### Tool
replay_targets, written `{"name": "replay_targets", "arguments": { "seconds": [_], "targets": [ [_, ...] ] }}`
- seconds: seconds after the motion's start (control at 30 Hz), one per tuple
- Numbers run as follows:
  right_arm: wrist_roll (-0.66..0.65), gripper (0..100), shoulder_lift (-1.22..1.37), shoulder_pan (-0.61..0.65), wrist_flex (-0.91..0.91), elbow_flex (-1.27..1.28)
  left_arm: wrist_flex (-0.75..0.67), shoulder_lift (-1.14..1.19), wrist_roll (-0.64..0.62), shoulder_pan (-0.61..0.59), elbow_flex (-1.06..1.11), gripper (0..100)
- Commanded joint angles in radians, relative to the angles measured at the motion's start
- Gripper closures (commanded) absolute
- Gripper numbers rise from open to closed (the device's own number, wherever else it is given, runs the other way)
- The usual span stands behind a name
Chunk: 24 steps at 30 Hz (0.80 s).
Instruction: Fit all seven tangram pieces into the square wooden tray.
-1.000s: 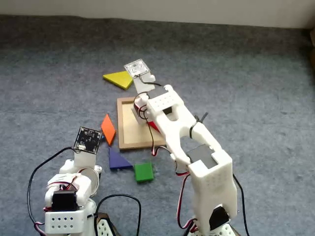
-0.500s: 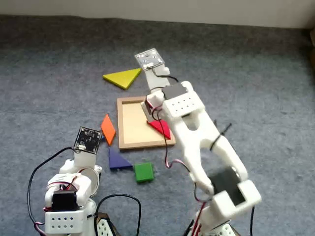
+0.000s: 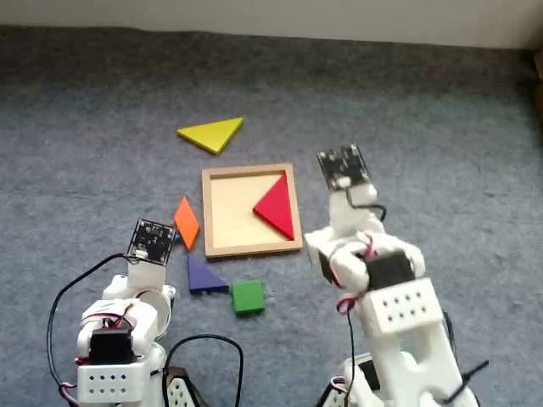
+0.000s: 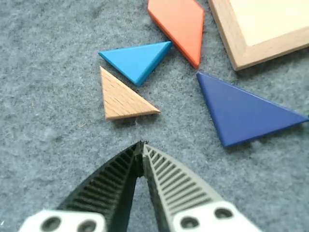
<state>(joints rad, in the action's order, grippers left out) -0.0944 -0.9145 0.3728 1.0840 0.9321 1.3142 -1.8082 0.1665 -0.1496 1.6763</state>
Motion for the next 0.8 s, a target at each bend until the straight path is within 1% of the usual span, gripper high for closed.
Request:
{"name": "replay_targets", "arguments": {
  "seconds": [0.0, 0.17, 0.37, 0.5, 0.67, 0.77],
  "targets": [
    [-0.005, 98.3, -0.229, -0.030, 0.002, 0.127, 0.005, -0.004, 0.003, 0.007, 0.019, 99],
    [-0.005, 98.3, -0.493, -0.070, 0.002, 0.302, 0.005, -0.004, 0.003, 0.007, 0.019, 99],
    [-0.005, 98.3, -0.762, -0.081, 0.008, 0.478, 0.005, -0.004, 0.003, 0.007, 0.019, 99],
    [-0.005, 98.3, -0.914, -0.131, 0.008, 0.579, 0.005, -0.004, 0.003, 0.007, 0.019, 99],
    [-0.009, 98.3, -0.912, -0.163, 0.004, 0.664, 0.005, -0.004, 0.003, 0.022, 0.019, 99],
    [-0.011, 98.3, -0.912, -0.174, 0.004, 0.700, 0.005, -0.004, 0.002, 0.077, 0.019, 99]
  ]
}}
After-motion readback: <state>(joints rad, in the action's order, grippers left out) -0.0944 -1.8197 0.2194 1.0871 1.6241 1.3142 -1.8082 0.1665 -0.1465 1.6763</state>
